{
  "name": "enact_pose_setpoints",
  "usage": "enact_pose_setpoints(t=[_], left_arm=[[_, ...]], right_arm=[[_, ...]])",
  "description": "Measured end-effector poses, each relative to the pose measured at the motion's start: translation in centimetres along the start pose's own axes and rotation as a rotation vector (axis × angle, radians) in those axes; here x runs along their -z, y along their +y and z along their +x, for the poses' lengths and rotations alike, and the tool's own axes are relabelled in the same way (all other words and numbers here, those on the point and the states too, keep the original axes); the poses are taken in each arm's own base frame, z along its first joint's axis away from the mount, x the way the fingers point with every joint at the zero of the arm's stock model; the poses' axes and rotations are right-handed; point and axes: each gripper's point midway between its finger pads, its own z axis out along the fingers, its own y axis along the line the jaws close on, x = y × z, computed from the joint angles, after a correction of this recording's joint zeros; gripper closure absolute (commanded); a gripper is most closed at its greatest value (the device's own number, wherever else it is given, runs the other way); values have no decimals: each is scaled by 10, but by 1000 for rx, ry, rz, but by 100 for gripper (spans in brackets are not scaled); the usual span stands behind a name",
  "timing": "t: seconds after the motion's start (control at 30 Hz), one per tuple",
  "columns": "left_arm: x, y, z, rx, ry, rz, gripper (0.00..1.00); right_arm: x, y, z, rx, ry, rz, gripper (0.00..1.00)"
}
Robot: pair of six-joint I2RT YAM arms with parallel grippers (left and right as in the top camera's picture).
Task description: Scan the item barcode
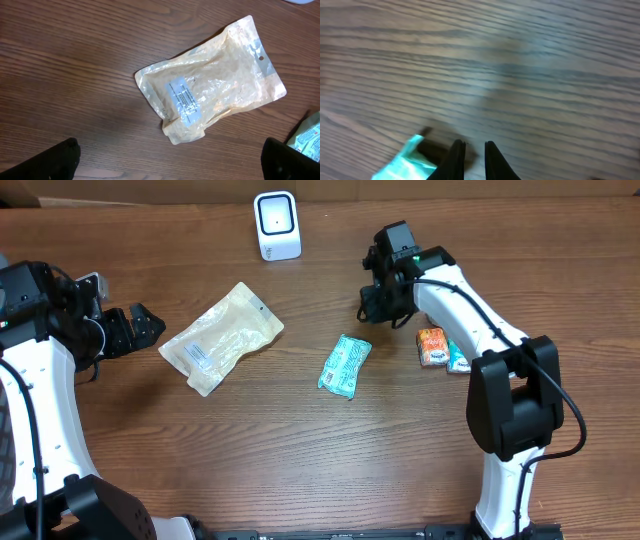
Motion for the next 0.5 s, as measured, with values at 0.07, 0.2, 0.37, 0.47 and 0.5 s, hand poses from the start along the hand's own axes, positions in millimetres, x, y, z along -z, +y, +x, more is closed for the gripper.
enact_pose_setpoints(t=[0.07, 0.2, 0.37, 0.47, 0.5], left_arm=[[0, 0, 0, 0, 0, 0, 0], [0, 0, 0, 0, 0, 0, 1], [0, 0, 0, 0, 0, 0, 0], [0, 0, 0, 0, 0, 0, 1], [0, 0, 0, 0, 0, 0, 1]], right_arm=[[-2, 12, -1, 19, -6, -10, 89], [-7, 40, 3, 58, -7, -14, 94], [-14, 64, 8, 53, -9, 8, 95], [-19, 64, 10, 45, -1, 23, 95], [-21, 63, 11, 43, 4, 28, 95]])
